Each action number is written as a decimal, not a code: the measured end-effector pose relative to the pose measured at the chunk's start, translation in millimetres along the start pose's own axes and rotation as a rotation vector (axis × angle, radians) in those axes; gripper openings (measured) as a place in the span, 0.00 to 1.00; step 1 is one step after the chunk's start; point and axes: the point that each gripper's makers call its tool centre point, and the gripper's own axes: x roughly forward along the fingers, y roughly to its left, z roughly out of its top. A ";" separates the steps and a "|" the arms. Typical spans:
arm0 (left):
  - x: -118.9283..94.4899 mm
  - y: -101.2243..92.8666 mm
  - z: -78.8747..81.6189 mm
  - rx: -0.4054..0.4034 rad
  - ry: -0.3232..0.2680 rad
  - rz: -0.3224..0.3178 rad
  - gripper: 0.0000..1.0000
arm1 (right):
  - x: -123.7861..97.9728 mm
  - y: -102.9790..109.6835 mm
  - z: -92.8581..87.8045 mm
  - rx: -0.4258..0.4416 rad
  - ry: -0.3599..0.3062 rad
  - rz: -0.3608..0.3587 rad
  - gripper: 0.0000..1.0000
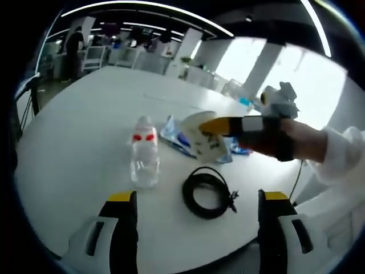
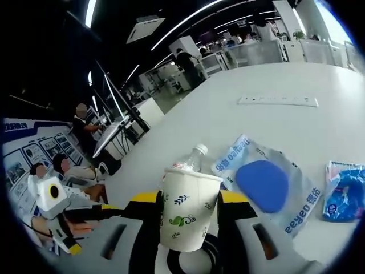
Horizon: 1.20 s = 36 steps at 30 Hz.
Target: Arrange the tabletop items into an orderly group along one side of the table until the central work area is clear of visible clutter.
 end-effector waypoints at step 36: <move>31.5 -32.6 15.2 0.105 0.029 -0.095 0.79 | -46.7 33.8 7.1 0.026 -0.158 0.027 0.37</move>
